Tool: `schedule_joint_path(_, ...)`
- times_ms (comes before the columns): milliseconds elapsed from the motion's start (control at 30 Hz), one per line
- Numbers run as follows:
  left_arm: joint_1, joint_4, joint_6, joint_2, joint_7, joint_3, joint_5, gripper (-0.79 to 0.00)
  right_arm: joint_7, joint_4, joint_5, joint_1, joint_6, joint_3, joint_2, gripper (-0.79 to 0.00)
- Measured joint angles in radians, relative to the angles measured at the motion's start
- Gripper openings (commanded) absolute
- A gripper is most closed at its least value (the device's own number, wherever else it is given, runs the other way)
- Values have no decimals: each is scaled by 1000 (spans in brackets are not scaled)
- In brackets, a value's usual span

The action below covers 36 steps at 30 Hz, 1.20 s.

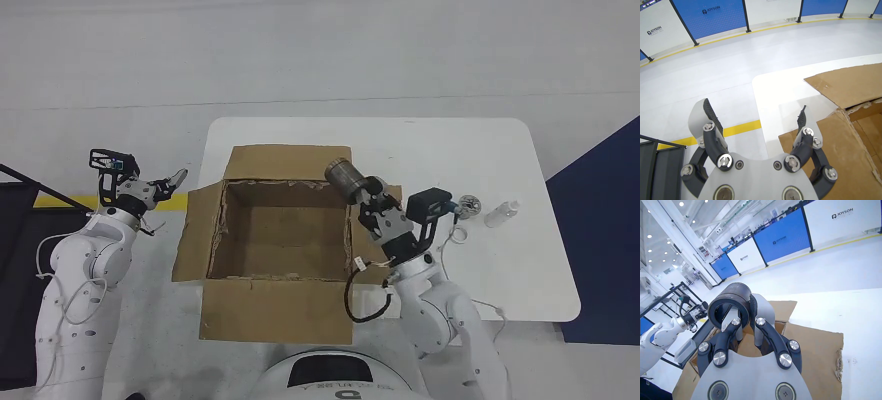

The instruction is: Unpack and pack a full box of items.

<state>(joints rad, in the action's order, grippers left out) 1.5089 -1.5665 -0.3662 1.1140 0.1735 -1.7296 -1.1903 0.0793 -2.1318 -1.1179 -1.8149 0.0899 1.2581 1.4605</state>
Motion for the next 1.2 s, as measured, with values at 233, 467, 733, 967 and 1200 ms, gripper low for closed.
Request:
schedule_joint_path(233,0,0,0,0,0,0,0,0,-2,2,-2,2,-4,-3,0,-785)
schedule_joint_path(467,0,0,0,0,0,0,0,0,-139,-54,12,-120,-116,78,-6,-785)
schedule_joint_path(733,0,0,0,0,0,0,0,0,-41,-178,94,-385,-295,362,-19,-785)
schedule_joint_path(967,0,0,0,0,0,0,0,0,161,-159,129,-429,-519,532,-19,-785)
schedule_joint_path(1200,0,0,0,0,0,0,0,0,388,-47,-72,-300,-659,521,-30,-785)
